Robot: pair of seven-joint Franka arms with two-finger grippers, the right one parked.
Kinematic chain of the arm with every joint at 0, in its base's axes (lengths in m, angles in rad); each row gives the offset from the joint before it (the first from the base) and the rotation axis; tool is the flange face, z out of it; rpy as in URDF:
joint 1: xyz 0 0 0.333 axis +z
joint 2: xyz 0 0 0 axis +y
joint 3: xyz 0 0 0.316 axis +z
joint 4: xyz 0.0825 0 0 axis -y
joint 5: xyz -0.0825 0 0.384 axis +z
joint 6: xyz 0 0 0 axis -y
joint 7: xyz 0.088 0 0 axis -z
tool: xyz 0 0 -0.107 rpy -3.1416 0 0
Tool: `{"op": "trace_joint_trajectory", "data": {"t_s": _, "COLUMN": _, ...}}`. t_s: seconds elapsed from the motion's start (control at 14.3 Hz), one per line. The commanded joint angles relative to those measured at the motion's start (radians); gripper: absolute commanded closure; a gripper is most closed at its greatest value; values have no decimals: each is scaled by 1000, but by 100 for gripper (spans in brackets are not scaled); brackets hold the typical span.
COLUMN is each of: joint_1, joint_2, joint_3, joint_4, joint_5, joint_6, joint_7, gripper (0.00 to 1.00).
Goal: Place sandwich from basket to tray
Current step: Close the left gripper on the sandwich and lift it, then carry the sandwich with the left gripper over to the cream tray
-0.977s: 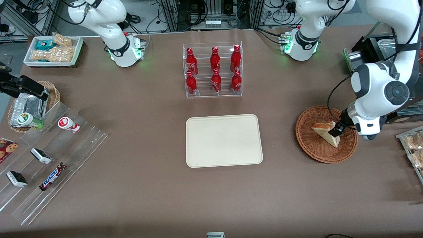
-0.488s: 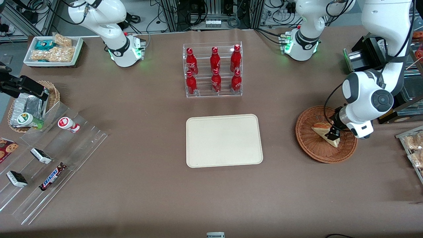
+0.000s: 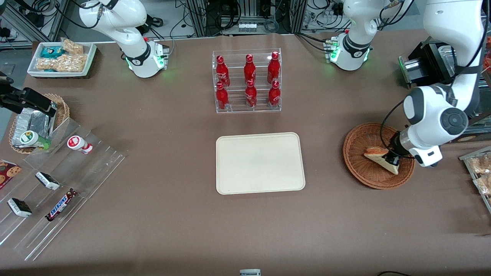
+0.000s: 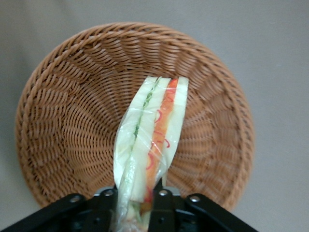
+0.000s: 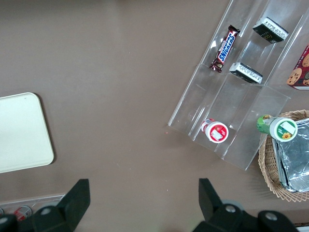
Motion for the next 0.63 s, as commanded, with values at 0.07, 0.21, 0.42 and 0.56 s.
{"op": "trace_joint_trajectory", "data": {"t_s": 0.07, "joint_1": -95, "joint_2": 5, "joint_3": -8, "joint_4": 114, "joint_5": -23, "joint_6": -144, "joint_7": 91, "gripper": 94}}
{"op": "trace_joint_trajectory", "data": {"t_s": 0.21, "joint_1": -192, "joint_2": 9, "joint_3": -8, "joint_4": 114, "joint_5": -26, "joint_6": -137, "joint_7": 106, "gripper": 94}}
{"op": "trace_joint_trajectory", "data": {"t_s": 0.42, "joint_1": -348, "joint_2": 70, "joint_3": -8, "joint_4": 167, "joint_5": -63, "joint_6": -91, "joint_7": 105, "gripper": 92}}
{"op": "trace_joint_trajectory", "data": {"t_s": 0.56, "joint_1": -448, "joint_2": 126, "joint_3": -9, "joint_4": 209, "joint_5": -63, "joint_6": -40, "joint_7": 106, "gripper": 91}}
